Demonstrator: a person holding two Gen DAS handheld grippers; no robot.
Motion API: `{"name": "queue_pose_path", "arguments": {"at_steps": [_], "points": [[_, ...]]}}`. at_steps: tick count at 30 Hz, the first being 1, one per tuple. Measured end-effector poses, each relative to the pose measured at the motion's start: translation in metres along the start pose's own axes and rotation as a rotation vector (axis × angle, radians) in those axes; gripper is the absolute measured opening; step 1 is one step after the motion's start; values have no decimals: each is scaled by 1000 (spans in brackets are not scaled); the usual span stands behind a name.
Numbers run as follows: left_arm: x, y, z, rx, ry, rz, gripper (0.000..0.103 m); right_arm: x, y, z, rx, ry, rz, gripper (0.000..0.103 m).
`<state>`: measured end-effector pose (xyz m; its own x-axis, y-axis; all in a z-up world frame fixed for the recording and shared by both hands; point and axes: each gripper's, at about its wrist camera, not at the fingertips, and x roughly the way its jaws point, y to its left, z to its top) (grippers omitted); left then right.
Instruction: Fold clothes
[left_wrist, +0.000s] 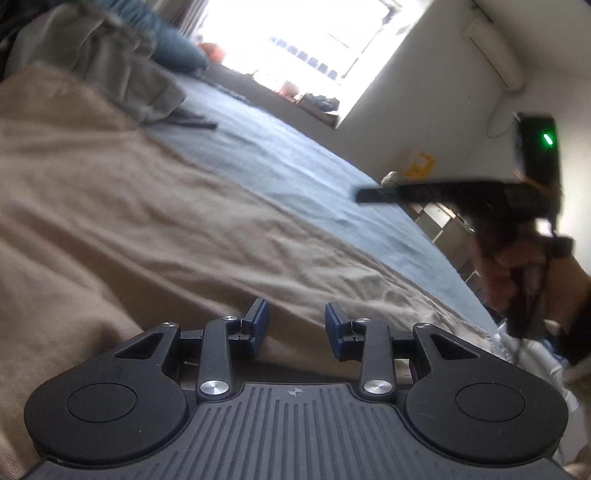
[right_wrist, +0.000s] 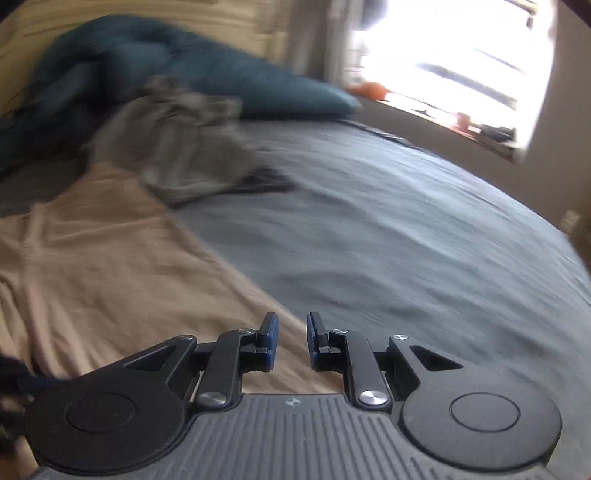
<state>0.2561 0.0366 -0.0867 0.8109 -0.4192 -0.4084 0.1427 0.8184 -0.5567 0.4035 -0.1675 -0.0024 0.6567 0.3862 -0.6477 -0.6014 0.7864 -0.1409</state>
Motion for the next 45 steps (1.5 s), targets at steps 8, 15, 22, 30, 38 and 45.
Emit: {"name": "queue_pose_path", "arguments": {"at_steps": [8,15,22,30,38,45], "points": [[-11,14,-7,-65,-33,-39,33,117,89,76,-90,35,315,18],[-15,15,-9,-60,-31,-61,33,206,126,103,-135,91,215,15],[-19,12,-10,-43,-40,-66,34,169,63,115,79,-8,-51,17],[-47,0,-8,-33,-104,-86,39,-70,-29,60,220,-162,-217,20],[-106,-12,-20,-28,-202,-56,42,-335,-52,-38,357,-371,-402,40],[-132,2,-25,-44,-200,61,42,-362,-16,-169,649,-237,-198,50]]}}
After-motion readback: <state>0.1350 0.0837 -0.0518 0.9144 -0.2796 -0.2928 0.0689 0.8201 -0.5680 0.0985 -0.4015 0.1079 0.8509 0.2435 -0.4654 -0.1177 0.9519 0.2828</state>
